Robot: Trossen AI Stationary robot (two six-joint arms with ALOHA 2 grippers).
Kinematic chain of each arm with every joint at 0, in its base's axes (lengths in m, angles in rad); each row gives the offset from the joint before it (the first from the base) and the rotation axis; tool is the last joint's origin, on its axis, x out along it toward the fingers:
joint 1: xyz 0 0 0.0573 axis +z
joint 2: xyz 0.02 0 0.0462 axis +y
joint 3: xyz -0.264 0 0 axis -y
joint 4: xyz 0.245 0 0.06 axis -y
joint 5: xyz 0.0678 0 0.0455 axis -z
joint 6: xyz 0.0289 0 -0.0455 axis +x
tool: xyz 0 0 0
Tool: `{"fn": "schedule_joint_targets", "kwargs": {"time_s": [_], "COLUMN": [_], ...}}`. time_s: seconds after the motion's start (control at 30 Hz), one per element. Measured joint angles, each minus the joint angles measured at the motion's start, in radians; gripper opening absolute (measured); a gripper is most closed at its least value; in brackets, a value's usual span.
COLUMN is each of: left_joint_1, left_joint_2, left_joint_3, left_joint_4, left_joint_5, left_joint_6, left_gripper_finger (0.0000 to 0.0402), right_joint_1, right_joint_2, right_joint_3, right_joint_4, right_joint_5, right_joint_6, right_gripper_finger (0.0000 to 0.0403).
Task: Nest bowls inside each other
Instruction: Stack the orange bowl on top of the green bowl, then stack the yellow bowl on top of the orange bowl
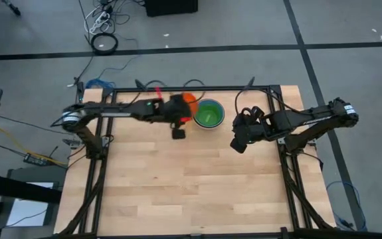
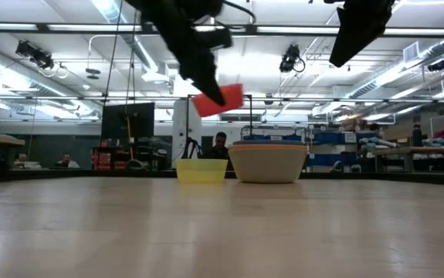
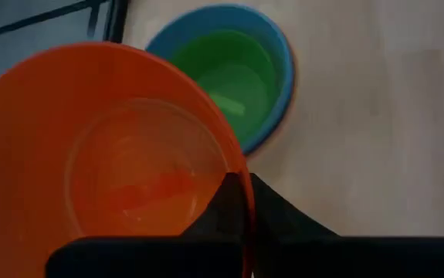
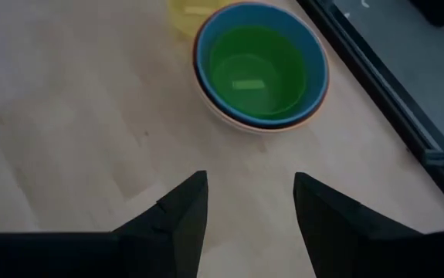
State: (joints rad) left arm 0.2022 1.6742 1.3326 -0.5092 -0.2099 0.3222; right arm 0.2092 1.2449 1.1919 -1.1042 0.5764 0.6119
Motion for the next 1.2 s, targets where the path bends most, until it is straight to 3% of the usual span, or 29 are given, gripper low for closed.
{"fn": "schedule_joint_targets", "kwargs": {"time_s": [0.23, 0.3, 0.43, 0.9, 1.2], "left_joint_1": [0.029, 0.035, 0.035, 0.033, 0.019], "left_joint_2": [0.3, 0.364, 0.447, 0.465, 0.464], "left_joint_3": [0.332, 0.399, 0.489, 0.525, 0.525], "left_joint_4": [-0.159, -0.182, -0.19, -0.19, -0.263], "left_joint_5": [0.046, 0.095, 0.098, 0.109, 0.12], "left_joint_6": [0.071, 0.071, 0.07, 0.034, 0.056], "left_gripper_finger": [0.0003, 0.0003, 0.0007, 0.0104, 0.0117], "right_joint_1": [0.076, 0.101, 0.142, 0.21, 0.217], "right_joint_2": [0.0, 0.0, 0.0, 0.0, 0.0], "right_joint_3": [0.0, 0.0, 0.0, 0.0, 0.0], "right_joint_4": [-0.039, -0.064, -0.104, -0.118, -0.118], "right_joint_5": [0.021, 0.049, 0.091, 0.095, 0.095], "right_joint_6": [0.04, 0.072, 0.132, 0.244, 0.255], "right_gripper_finger": [0.0179, 0.0179, 0.0177, 0.0176, 0.0176]}}
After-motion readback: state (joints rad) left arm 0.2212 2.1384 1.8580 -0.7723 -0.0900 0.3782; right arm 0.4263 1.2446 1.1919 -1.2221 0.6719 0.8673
